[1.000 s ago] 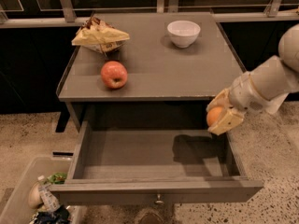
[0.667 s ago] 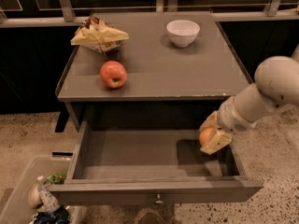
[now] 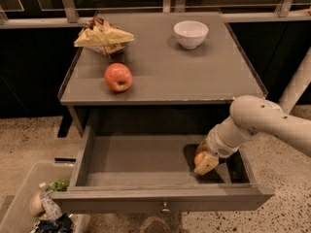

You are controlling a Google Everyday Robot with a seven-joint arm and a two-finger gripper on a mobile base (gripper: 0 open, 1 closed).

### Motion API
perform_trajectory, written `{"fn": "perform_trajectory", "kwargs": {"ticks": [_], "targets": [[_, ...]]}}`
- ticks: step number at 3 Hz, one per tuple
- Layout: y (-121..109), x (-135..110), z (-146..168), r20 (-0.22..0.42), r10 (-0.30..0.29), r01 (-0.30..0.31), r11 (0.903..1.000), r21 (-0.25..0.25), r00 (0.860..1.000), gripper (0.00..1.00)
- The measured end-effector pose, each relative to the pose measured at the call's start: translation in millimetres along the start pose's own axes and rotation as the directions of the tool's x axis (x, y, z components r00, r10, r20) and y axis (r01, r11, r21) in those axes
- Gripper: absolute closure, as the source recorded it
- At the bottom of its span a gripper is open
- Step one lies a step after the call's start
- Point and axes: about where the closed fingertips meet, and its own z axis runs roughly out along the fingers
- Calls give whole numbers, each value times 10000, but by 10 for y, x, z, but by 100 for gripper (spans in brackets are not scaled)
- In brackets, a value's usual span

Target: Place orange into top drawer

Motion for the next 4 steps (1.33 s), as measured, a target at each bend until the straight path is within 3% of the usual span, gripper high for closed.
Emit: {"fn": "perform_trajectory", "kwargs": {"ticks": [1,2,4], "targets": [[-23,-6,24,-17,5,-5,10000,61,10000,100],[-23,-6,25,-17,5,-5,10000,60,10000,81],[-23,-6,25,-17,5,-5,10000,60,10000,35]]}}
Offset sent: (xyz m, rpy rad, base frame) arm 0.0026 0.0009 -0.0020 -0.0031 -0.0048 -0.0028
